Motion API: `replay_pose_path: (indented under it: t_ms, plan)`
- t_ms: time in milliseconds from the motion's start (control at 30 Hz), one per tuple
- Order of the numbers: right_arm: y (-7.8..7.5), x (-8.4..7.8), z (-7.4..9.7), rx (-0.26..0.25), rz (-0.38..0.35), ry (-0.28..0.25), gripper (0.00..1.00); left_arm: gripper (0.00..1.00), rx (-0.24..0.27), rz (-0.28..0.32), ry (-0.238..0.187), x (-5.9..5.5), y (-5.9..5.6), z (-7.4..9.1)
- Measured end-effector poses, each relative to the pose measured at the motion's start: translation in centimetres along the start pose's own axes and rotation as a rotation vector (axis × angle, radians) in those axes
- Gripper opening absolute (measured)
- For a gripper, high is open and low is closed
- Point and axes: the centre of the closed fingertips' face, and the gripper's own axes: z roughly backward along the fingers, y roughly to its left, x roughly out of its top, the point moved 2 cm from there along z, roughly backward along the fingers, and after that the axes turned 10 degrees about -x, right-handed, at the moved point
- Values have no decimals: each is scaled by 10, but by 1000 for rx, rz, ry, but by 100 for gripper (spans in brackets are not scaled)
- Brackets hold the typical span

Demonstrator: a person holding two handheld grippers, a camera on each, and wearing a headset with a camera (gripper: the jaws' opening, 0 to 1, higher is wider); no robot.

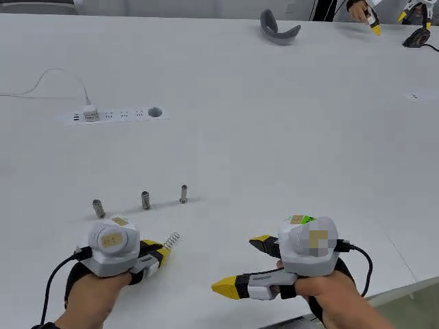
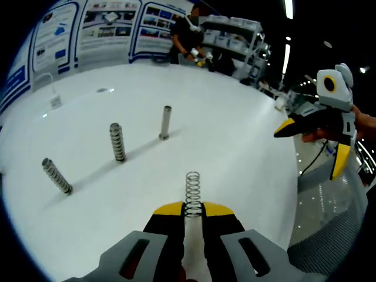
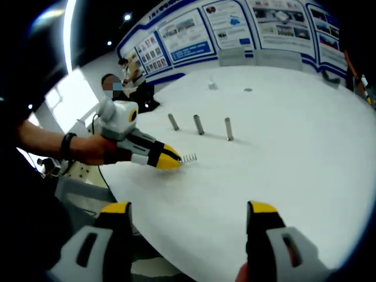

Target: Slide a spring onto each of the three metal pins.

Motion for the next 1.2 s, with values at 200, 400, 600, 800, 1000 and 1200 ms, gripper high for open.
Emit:
replay_pose_path:
  t_ms: [200, 400, 600, 800, 1000, 1200]
  plan:
    - [4, -1, -1, 7, 2, 3, 81, 10, 14, -2, -27, 1, 1, 18]
    - [5, 1, -4, 6, -17, 0, 80, 10, 22, 0, -46, -2, 2, 34]
    - [8, 1, -5, 13, -16, 3, 79, 10, 33, -8, -49, -6, 3, 51]
    - [12, 0, -8, 23, -13, 11, 79, 10, 47, -7, -60, -7, 5, 64]
    - [15, 1, -9, 34, -5, 14, 78, 10, 56, -9, -74, -5, 3, 78]
    - [16, 5, -11, 39, 1, 11, 78, 10, 64, -10, -85, -4, -1, 89]
